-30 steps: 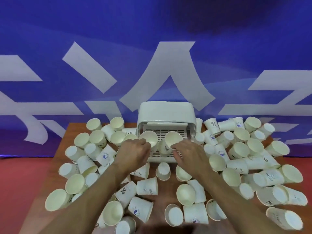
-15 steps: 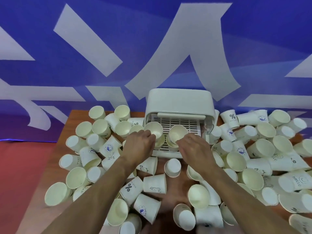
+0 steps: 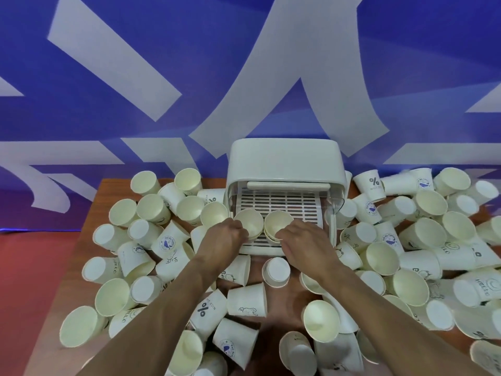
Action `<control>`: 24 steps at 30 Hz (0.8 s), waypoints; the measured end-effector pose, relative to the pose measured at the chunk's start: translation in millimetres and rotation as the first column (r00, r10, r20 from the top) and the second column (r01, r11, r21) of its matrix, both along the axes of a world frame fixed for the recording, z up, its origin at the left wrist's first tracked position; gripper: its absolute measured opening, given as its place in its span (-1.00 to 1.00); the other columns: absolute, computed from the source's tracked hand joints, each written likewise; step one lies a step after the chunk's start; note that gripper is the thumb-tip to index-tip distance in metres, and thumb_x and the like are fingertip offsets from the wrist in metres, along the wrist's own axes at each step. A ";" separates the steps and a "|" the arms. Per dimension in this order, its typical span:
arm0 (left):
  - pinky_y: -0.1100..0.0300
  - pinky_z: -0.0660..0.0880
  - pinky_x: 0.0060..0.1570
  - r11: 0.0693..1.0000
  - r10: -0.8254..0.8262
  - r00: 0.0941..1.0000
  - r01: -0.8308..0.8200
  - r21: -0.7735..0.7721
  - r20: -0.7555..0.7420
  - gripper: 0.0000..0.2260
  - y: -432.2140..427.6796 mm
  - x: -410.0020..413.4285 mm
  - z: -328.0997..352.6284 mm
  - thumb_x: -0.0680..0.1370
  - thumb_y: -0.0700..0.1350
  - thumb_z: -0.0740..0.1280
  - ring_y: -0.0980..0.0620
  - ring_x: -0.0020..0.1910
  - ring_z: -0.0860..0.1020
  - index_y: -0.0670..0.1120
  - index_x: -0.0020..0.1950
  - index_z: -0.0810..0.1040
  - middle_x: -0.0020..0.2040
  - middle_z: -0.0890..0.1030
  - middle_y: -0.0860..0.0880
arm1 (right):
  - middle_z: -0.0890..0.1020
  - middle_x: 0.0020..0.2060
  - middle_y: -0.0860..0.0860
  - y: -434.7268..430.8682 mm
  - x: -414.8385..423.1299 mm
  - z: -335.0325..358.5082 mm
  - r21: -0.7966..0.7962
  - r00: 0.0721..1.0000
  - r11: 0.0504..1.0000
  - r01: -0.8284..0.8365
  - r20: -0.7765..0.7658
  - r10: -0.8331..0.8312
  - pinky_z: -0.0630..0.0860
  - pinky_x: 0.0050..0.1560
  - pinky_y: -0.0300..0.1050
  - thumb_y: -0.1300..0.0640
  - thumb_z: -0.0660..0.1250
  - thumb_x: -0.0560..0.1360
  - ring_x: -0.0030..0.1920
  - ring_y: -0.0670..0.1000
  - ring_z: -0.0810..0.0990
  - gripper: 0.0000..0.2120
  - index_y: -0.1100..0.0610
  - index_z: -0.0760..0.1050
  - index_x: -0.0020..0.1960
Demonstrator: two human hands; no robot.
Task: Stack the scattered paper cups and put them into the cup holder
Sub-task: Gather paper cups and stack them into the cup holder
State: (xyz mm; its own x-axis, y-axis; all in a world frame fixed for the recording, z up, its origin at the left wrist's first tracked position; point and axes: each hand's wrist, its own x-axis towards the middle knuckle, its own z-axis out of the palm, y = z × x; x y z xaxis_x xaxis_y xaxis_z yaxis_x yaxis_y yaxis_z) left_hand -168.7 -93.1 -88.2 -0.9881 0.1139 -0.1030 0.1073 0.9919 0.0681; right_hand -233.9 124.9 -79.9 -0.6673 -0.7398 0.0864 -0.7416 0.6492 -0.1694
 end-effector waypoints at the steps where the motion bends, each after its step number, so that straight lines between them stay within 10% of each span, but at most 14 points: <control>1: 0.17 0.52 -0.37 1.000 -0.001 1.000 0.001 -0.006 0.012 -0.96 -0.1 -0.1 -1.2 0.48 -0.16 0.46 0.01 -0.19 0.59 -0.02 -0.14 0.68 -0.22 0.62 0.01 | 0.60 -0.38 -0.09 -0.5 -0.6 -1.2 0.011 1.000 1.000 0.000 0.007 0.000 0.44 -0.30 -0.16 0.22 0.48 0.32 -0.20 0.01 0.58 -0.89 0.04 0.64 -0.20; 14: 0.12 0.58 -0.18 0.995 -0.086 0.996 0.087 -0.056 0.023 -0.77 0.0 -5.8 3.5 0.56 0.05 0.34 0.01 -0.05 0.61 -0.01 0.14 0.66 0.01 0.67 0.00 | 0.70 -0.06 0.04 1.5 -11.4 -1.7 0.232 0.984 0.966 -0.112 0.160 0.075 0.50 -0.03 -0.05 0.06 0.35 0.57 0.05 0.11 0.59 -0.83 0.07 0.67 0.09; 17: 0.09 0.56 -0.38 0.990 -0.136 0.991 0.136 -0.043 0.007 -0.84 4.6 -1.4 21.3 0.40 -0.07 0.54 -0.04 -0.27 0.60 -0.06 -0.06 0.69 -0.20 0.65 -0.03 | 0.67 0.00 0.11 -1.2 -11.5 4.7 0.278 0.980 0.955 -0.105 0.190 0.053 0.50 -0.01 -0.02 0.07 0.30 0.61 0.06 0.15 0.58 -0.79 0.10 0.64 0.16; 24: 0.14 0.33 -0.48 0.890 -0.456 0.867 0.450 -0.078 -0.200 -0.80 32.2 -6.1 78.1 0.28 -0.26 0.55 -0.08 -0.42 0.45 -0.07 -0.19 0.61 -0.36 0.48 -0.03 | 0.66 -0.13 0.10 22.2 11.2 25.4 0.019 0.988 0.999 -0.049 0.147 0.045 0.54 -0.09 0.05 0.21 0.37 0.48 -0.01 0.12 0.54 -0.88 0.19 0.62 -0.01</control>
State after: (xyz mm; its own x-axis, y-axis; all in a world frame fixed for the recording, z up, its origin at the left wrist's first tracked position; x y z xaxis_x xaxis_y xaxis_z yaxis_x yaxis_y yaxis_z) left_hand -174.8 -60.9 -10.1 -0.8277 0.5542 0.0878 0.5537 0.8321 -0.0321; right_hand -222.7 147.0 -54.6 -0.6360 -0.7712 -0.0264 -0.7397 0.6190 -0.2639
